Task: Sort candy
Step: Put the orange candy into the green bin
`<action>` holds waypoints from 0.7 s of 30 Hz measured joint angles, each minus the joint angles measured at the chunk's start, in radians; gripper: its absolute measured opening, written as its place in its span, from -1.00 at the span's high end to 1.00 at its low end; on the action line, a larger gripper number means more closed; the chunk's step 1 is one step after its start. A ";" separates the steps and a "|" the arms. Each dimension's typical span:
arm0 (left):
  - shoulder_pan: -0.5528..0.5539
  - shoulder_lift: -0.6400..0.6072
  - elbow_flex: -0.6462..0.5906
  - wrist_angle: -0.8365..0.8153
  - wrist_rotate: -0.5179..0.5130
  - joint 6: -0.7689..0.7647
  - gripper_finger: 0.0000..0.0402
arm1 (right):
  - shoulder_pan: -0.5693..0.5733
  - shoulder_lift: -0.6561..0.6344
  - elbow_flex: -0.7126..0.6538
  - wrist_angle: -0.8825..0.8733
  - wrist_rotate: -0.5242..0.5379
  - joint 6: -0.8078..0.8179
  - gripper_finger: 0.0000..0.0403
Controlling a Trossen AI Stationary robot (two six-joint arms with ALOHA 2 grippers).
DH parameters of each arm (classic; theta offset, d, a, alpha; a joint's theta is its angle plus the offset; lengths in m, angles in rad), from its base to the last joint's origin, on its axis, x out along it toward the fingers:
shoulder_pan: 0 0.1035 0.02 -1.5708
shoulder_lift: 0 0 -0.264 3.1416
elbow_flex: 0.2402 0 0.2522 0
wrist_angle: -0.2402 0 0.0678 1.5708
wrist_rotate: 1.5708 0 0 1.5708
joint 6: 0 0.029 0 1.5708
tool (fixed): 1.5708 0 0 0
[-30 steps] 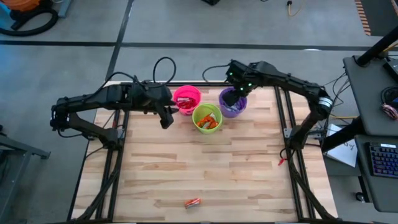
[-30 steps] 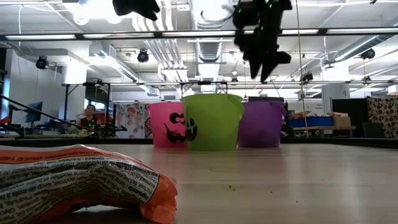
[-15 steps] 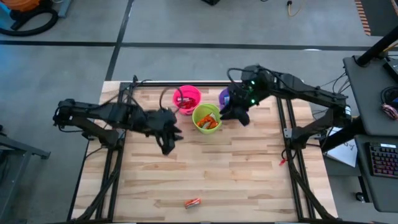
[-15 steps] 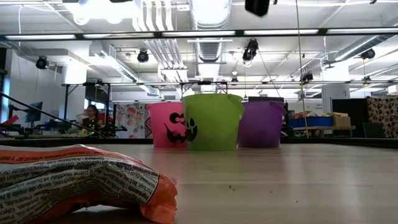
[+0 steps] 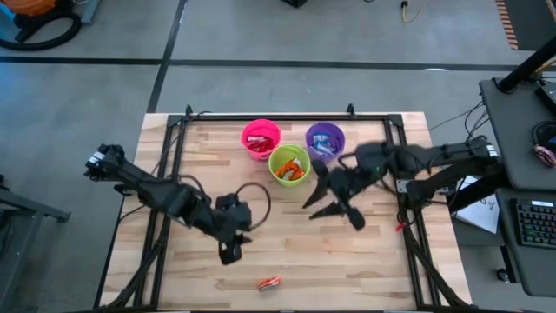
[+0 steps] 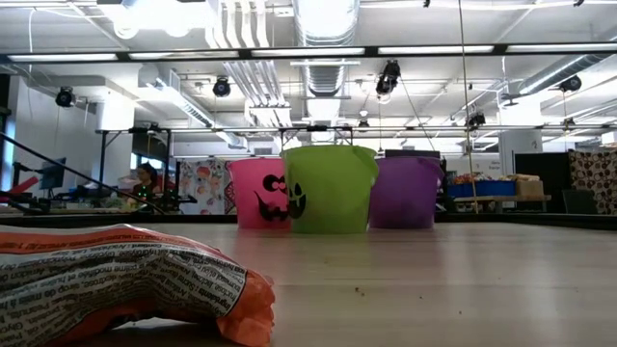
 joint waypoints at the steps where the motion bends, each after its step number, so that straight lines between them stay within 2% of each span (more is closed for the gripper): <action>1: -0.013 0.010 0.000 -0.005 0.000 -0.012 0.38 | 0.022 -0.006 -0.037 0.043 0.037 -0.003 0.37; 8: -0.068 0.073 -0.001 -0.006 0.000 -0.064 0.38 | 0.132 -0.035 -0.275 0.287 0.427 0.032 0.51; 10: -0.087 0.088 -0.001 -0.008 0.000 -0.068 0.38 | 0.142 -0.036 -0.326 0.364 0.458 0.061 0.55; 15: -0.135 0.123 -0.005 -0.011 0.000 -0.067 0.42 | 0.147 -0.039 -0.413 0.531 0.459 0.104 0.63; 21: -0.174 0.180 -0.073 0.072 0.000 -0.106 0.53 | 0.148 -0.038 -0.450 0.552 0.487 0.120 0.70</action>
